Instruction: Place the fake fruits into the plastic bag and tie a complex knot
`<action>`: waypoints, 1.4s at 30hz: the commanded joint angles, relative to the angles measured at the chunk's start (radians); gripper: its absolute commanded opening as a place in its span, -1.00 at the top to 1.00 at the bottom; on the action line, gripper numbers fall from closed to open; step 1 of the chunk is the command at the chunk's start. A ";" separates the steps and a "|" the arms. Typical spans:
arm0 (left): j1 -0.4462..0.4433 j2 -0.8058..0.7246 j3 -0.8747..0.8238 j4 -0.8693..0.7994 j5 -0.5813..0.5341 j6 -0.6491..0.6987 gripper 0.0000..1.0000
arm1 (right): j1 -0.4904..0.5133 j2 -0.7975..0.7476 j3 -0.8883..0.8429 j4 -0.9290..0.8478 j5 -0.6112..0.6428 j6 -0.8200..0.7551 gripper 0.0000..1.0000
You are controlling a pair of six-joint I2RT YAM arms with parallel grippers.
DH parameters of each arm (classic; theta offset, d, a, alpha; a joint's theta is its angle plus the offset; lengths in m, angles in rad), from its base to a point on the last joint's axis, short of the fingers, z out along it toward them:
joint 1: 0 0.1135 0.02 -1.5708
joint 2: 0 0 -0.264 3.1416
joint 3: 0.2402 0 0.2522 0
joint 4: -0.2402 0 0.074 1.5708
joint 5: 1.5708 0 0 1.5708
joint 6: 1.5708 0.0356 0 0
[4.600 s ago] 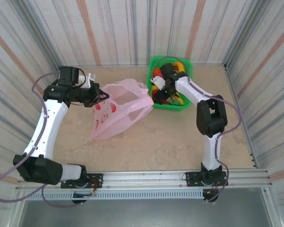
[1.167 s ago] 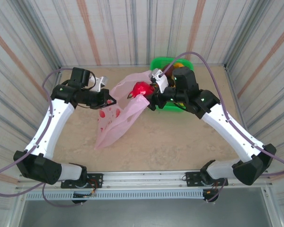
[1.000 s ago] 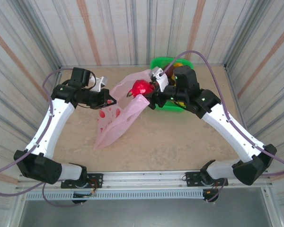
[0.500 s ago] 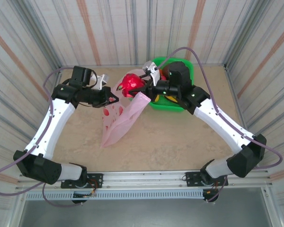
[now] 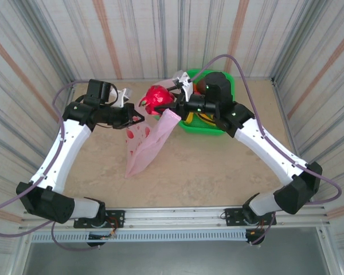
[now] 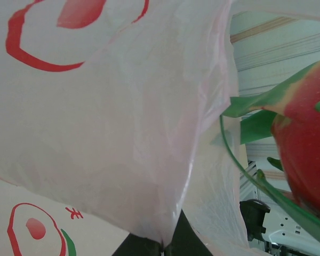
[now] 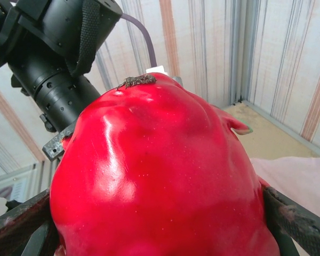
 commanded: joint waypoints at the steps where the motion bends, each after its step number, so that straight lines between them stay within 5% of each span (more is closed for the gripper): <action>1: -0.006 -0.011 0.010 -0.018 -0.007 0.012 1.00 | -0.014 -0.042 0.071 -0.010 0.015 -0.060 0.14; 25: -0.009 0.004 0.004 -0.015 0.005 0.013 1.00 | -0.038 -0.032 0.162 -0.020 -0.019 -0.104 0.14; 42: -0.023 0.016 0.001 0.095 0.087 -0.163 1.00 | -0.009 -0.041 -0.074 0.157 -0.073 -0.001 0.15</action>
